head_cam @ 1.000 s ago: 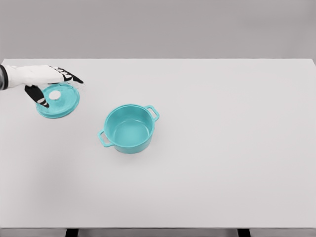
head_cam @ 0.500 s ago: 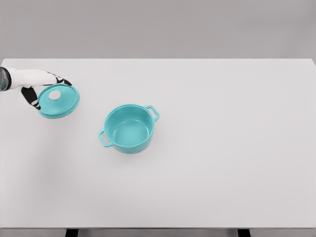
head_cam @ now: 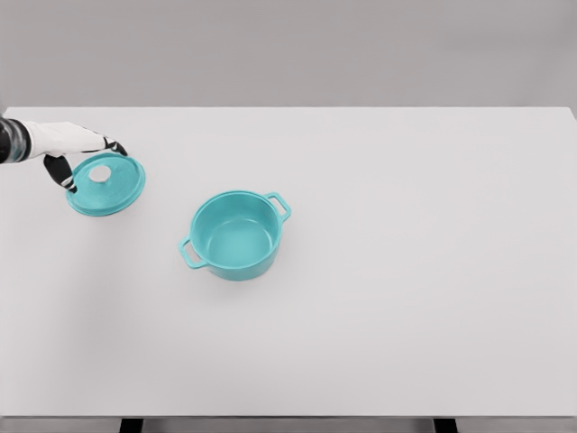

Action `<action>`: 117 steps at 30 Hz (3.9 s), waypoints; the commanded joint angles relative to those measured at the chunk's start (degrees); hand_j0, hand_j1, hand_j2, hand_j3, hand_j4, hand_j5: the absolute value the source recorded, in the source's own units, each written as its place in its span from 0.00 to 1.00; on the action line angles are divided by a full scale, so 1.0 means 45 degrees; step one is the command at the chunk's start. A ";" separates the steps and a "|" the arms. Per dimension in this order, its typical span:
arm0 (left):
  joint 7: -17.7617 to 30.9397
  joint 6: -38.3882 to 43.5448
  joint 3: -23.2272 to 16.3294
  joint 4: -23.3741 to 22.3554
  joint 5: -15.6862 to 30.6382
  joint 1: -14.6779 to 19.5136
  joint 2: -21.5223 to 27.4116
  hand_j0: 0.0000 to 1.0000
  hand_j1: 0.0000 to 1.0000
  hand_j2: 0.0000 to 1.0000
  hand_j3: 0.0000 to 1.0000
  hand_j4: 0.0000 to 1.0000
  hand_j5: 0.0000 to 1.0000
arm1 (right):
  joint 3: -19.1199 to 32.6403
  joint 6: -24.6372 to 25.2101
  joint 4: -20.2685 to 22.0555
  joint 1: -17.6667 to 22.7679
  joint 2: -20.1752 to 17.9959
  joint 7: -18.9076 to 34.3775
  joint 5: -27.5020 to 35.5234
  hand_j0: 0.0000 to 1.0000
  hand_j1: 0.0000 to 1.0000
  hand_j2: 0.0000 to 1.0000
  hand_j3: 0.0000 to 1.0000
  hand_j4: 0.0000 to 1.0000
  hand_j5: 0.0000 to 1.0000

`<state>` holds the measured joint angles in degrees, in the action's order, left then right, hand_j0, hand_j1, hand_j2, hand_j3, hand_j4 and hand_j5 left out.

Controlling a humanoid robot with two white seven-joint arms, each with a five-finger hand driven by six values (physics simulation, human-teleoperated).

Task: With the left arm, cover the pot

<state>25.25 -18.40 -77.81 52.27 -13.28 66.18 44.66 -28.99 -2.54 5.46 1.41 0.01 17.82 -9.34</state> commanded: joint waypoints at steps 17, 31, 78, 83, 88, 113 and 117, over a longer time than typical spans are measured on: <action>-0.0007 0.0007 0.0025 0.0319 0.0022 -0.0117 -0.0003 0.87 0.87 0.87 0.87 0.87 0.87 | -0.0002 -0.0002 -0.0002 0.0000 -0.0002 0.0004 0.0005 1.00 1.00 1.00 1.00 1.00 1.00; -0.0007 0.0124 0.0025 0.0319 0.0022 -0.0234 -0.0042 0.76 0.76 0.76 0.76 0.76 0.76 | -0.0002 -0.0002 -0.0002 0.0000 -0.0002 0.0004 0.0005 1.00 1.00 1.00 1.00 1.00 1.00; -0.0046 0.0066 0.0025 0.0319 0.0041 -0.0410 -0.0022 0.47 0.47 0.47 0.47 0.47 0.47 | -0.0002 -0.0002 -0.0002 0.0000 -0.0002 0.0004 0.0005 1.00 1.00 1.00 1.00 1.00 1.00; -0.0026 -0.0012 0.0025 0.0358 0.0061 -0.0371 0.0036 0.47 0.47 0.47 0.47 0.47 0.47 | -0.0002 -0.0002 0.0017 0.0000 -0.0002 0.0004 0.0005 1.00 1.00 1.00 1.00 1.00 1.00; -0.0046 -0.0012 0.0025 0.0456 0.0061 -0.0332 0.0134 0.47 0.47 0.47 0.47 0.47 0.47 | -0.0002 -0.0002 -0.0002 0.0000 -0.0002 0.0004 0.0005 1.00 1.00 1.00 1.00 1.00 1.00; -0.0007 -0.0032 0.0064 0.5201 0.0100 0.0547 0.2243 0.47 0.47 0.47 0.47 0.47 0.47 | -0.0002 -0.0002 -0.0002 0.0000 -0.0002 0.0004 0.0005 1.00 1.00 1.00 1.00 1.00 1.00; 0.0013 -0.0129 0.0064 0.6002 0.0275 0.0605 0.2497 0.47 0.47 0.47 0.47 0.47 0.47 | -0.0002 -0.0002 -0.0002 0.0000 -0.0002 0.0004 0.0005 1.00 1.00 1.00 1.00 1.00 1.00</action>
<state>25.30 -18.85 -77.64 77.33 -12.38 68.91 55.30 -28.99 -2.54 5.45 1.41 0.01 17.82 -9.34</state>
